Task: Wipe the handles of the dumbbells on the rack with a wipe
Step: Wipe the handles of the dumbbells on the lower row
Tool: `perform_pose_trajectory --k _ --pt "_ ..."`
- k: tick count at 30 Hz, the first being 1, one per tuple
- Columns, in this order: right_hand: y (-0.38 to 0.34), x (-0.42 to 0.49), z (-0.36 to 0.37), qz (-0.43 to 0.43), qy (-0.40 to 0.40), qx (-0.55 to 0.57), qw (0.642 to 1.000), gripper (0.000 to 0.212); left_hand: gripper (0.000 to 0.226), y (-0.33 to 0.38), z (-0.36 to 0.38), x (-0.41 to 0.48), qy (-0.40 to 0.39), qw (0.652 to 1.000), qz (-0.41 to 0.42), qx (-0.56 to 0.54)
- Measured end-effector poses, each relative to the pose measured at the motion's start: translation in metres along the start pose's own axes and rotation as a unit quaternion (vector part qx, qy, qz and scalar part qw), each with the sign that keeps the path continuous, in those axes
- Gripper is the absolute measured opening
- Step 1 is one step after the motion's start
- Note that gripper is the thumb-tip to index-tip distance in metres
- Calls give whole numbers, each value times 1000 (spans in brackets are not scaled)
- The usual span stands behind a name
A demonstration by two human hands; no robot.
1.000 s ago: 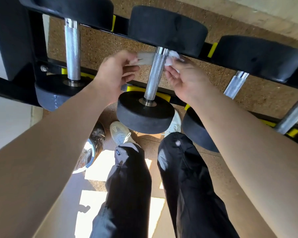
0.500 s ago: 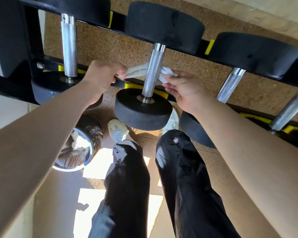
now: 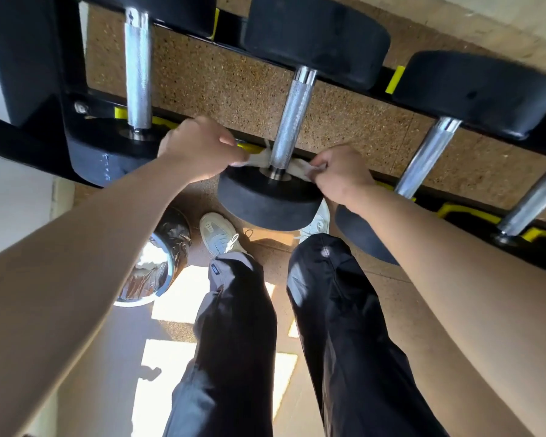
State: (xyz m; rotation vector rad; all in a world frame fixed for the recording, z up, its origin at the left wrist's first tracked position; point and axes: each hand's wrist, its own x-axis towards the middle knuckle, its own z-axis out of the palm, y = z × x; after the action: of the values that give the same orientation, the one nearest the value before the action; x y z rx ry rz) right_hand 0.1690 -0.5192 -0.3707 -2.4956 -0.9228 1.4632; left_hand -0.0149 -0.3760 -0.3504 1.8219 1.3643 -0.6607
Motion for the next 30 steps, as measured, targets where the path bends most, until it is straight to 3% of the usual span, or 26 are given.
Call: perform_pose_trajectory --k 3,4,7,11,14,19,23,25,30 --pt "19 -13 -16 18 -13 -75 997 22 54 8 17 8 -41 999 -5 -20" --pt "20 -16 -17 13 -13 -89 996 23 54 11 21 9 -43 999 -2 -29" --pt "7 -12 -10 -14 7 -101 995 23 33 10 18 0 -42 995 12 -88" --pt "-23 -1 5 -59 -12 -67 996 12 31 2 -6 -9 -9 961 -13 -277" --pt "-20 -1 -5 -24 -11 -47 999 15 19 16 -14 -6 -41 949 -9 -314" --pt "8 -3 -40 51 49 124 990 21 16 29 -3 -3 -81 961 11 -263" --pt "-22 10 -26 69 65 172 980 16 15 16 -13 -2 3 911 -90 -402" --pt "-32 13 -30 81 81 221 969 15 13 16 -16 2 28 884 -102 -455" --pt "-5 13 -60 142 99 402 899 17 18 52 -10 9 -38 866 -62 -495"
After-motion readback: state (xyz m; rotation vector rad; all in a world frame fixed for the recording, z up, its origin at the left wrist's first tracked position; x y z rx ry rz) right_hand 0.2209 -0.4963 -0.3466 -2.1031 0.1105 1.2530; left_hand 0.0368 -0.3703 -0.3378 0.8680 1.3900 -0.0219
